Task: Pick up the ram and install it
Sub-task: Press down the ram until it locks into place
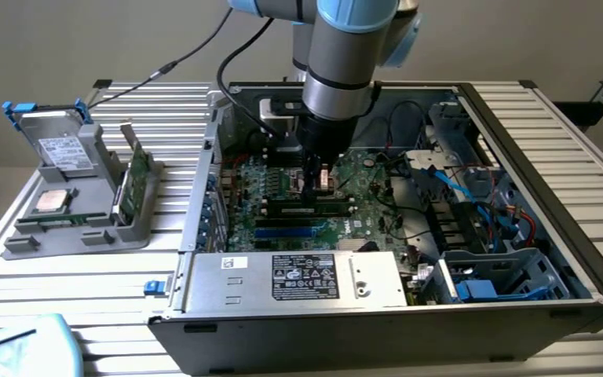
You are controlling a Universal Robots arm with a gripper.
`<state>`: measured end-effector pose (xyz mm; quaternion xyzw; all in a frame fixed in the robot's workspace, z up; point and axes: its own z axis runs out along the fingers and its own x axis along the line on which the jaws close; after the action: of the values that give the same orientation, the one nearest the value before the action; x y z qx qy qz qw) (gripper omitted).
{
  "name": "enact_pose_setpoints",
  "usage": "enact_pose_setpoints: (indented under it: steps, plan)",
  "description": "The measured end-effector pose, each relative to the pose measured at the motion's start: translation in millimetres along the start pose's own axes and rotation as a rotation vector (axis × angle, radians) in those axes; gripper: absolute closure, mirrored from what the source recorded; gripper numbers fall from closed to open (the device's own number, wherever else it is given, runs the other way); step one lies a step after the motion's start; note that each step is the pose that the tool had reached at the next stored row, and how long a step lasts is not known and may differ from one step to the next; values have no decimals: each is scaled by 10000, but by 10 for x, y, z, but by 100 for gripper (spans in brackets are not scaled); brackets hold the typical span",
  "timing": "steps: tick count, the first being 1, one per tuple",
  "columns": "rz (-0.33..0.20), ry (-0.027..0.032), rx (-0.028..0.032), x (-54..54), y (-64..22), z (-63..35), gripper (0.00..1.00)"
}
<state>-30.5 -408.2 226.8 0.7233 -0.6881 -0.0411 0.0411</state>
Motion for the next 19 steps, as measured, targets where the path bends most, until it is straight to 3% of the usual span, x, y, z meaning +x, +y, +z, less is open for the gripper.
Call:
enact_pose_setpoints:
  steps: [10,15,19]
  plan:
    - [0,13,0,-15,5,12,89]
    - [0,9,1,-16,17,-88,89]
    - [1,9,2,-6,-3,-114,89]
